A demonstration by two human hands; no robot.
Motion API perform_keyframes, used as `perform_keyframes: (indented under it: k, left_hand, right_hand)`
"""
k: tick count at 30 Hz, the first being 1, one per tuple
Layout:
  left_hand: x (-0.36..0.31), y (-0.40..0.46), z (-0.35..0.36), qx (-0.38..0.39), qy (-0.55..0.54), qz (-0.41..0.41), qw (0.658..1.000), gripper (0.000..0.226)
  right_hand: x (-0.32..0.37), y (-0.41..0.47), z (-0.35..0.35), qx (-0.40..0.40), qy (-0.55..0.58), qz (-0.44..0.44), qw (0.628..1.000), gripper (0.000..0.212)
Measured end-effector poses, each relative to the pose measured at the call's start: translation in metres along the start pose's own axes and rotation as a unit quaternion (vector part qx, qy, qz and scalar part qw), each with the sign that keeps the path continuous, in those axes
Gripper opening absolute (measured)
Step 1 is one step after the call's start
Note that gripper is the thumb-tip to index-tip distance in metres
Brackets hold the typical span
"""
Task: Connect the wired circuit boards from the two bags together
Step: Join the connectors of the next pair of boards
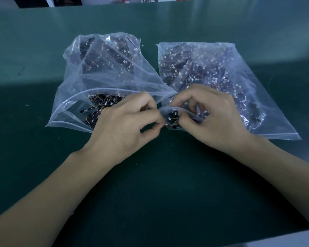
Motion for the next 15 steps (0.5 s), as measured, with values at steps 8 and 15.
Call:
perform_keyframes:
  k: [8, 15]
  left_hand:
    - [-0.017, -0.001, 0.017, 0.088, 0.103, 0.049, 0.990, 0.036]
    - [-0.020, 0.001, 0.020, 0.106, 0.112, 0.031, 0.988, 0.050]
  right_hand:
    - [0.004, 0.000, 0.003, 0.010, 0.008, -0.014, 1.000, 0.023]
    - [0.001, -0.001, 0.004, 0.014, 0.007, -0.006, 1.000, 0.024]
Point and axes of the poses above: each hand's wrist, its own y-axis towards the middle knuckle, its own z-axis out of the palm, x = y × z, the point moved 9 cm from there along y, towards the middle knuckle, and after that the axes turned 2 degrees about y, right-handed, at the moved point
